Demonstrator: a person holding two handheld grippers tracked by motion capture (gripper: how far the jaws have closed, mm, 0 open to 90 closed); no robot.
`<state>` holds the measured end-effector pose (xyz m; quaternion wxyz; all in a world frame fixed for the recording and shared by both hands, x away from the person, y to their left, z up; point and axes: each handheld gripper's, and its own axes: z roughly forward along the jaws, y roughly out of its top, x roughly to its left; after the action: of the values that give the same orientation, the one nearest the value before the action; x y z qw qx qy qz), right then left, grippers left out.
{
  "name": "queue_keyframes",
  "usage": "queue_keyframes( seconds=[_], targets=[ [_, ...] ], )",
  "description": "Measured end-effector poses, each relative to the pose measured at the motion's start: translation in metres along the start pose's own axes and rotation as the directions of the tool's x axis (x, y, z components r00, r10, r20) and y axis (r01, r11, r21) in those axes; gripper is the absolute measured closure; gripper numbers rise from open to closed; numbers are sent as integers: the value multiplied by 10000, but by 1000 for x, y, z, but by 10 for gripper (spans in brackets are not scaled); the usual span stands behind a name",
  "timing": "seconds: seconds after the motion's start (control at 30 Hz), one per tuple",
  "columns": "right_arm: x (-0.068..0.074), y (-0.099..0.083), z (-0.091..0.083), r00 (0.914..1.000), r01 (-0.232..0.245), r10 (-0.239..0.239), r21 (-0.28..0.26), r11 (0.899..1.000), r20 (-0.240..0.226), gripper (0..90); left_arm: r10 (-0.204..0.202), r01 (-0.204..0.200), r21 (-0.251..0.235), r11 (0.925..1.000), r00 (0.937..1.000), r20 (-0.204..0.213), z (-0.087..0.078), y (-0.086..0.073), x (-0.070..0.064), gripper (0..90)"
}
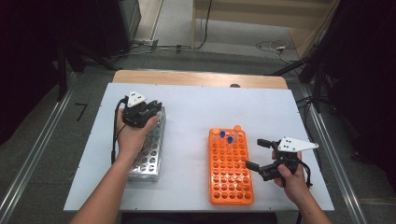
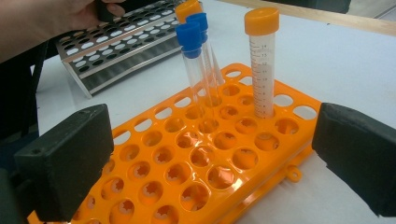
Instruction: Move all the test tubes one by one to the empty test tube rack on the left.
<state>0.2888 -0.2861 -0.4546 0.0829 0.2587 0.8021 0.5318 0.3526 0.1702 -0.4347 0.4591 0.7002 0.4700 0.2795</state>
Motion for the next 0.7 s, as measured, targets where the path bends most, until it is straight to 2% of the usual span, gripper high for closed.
queue_keyframes(
  seconds=[0.1,0.27,0.43,0.5,0.57,0.7],
  targets=[
    [0,0,0,10000,-31,31,-8,10000,3,0,131,-130,134,9998,9999,-52,2,1,-2,758],
    [0,-1,1,10000,-22,22,43,10000,23,0,-174,171,248,9995,9998,101,2,1,0,736],
    [0,0,2,10000,-47,47,62,10000,33,0,-431,422,241,9988,9985,346,0,2,2,657],
    [0,0,2,10000,-80,80,68,9999,24,0,-538,531,173,9984,9977,422,-2,2,3,603],
    [0,-1,3,9999,-83,83,88,9999,63,0,-700,701,10,9975,9962,512,-6,3,3,512],
    [0,0,4,9999,-80,80,39,10000,83,0,-937,967,-285,9949,9913,922,-13,4,2,346]
  ],
)
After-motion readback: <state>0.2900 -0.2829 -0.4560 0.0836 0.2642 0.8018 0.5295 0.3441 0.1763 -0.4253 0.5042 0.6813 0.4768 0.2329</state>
